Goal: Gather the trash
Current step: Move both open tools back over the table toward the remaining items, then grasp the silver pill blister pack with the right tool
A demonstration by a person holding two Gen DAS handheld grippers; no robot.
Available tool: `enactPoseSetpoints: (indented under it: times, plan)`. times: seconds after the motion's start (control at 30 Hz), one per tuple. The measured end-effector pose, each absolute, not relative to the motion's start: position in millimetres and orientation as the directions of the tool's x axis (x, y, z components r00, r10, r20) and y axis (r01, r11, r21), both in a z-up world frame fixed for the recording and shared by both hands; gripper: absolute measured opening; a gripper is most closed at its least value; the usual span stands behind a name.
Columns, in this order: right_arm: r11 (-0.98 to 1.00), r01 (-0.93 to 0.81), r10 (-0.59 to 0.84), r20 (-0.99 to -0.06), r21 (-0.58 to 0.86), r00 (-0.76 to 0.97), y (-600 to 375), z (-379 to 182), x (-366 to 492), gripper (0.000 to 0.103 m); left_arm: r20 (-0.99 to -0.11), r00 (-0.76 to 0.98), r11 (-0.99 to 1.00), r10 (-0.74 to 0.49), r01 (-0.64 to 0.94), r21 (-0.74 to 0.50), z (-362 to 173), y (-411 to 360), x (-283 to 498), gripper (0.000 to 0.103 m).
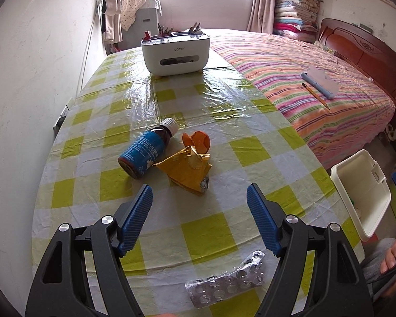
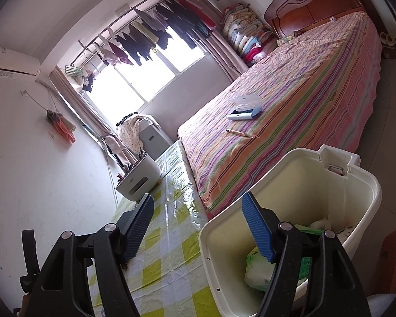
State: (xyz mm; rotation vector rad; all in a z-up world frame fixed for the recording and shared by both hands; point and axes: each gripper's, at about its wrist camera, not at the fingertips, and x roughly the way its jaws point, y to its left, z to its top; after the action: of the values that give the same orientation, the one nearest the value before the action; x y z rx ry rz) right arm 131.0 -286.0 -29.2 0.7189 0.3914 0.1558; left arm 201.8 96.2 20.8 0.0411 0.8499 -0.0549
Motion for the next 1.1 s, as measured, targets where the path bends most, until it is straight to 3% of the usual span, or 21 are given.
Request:
enactPoseSetpoints:
  times: [0.4, 0.83, 0.93, 1.1]
  plan:
    - [0.771, -0.035, 0.296, -0.310, 0.635, 0.903, -259, -25, 134, 0.067, -0.749, 0.663, 1.000, -0.010, 0.023, 0.007, 20, 130, 198, 0.074]
    - [0.814, -0.063, 0.325, -0.363, 0.578, 0.873, -226, -24, 141, 0.067, -0.749, 0.663, 0.993, -0.002, -0.090, -0.082, 25, 191, 208, 0.077]
    - [0.819, -0.113, 0.373, -0.374, 0.562, 0.849, -211, -24, 144, 0.067, -0.759, 0.652, 0.989, 0.002, -0.113, -0.094, 21, 203, 209, 0.077]
    - [0.781, -0.348, 0.571, -0.369, 0.518, 0.733, -167, -22, 148, 0.067, -0.775, 0.632, 0.986, 0.000, -0.130, -0.106, 14, 213, 210, 0.077]
